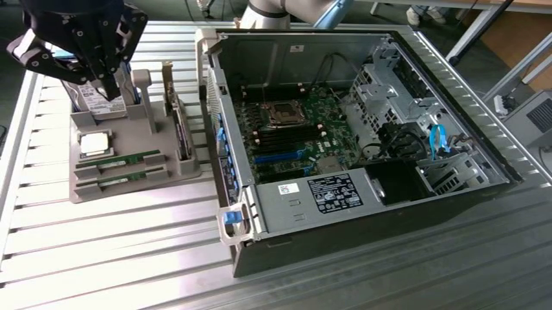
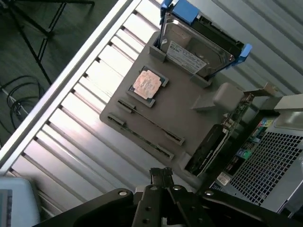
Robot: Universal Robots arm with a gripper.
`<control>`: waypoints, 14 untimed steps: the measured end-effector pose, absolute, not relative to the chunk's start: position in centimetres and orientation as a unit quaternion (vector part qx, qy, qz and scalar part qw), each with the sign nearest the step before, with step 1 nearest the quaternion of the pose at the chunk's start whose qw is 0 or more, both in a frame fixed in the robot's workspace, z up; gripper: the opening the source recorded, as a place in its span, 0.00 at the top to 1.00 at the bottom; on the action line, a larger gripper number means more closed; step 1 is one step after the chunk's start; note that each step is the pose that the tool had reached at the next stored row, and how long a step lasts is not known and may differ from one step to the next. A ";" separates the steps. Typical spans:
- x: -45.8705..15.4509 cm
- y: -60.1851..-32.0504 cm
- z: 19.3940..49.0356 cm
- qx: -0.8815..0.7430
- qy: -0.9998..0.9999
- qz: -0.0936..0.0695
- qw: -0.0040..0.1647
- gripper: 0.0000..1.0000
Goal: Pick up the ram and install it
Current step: 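Pick up the ram and move it above insertion slot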
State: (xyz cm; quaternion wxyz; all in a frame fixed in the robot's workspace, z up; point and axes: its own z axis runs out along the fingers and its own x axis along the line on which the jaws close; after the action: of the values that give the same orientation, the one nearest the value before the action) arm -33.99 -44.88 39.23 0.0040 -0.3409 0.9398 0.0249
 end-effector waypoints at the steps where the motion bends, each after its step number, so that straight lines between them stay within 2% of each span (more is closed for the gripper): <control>1: -34.0 -44.9 39.2 -0.350 0.936 0.025 0.004 0.91; 14: -34.0 -44.9 39.1 -0.534 0.845 0.025 -0.002 0.91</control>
State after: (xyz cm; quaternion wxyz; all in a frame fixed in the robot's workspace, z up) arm -33.99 -44.88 39.12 -0.0016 -0.5338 0.8452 0.0247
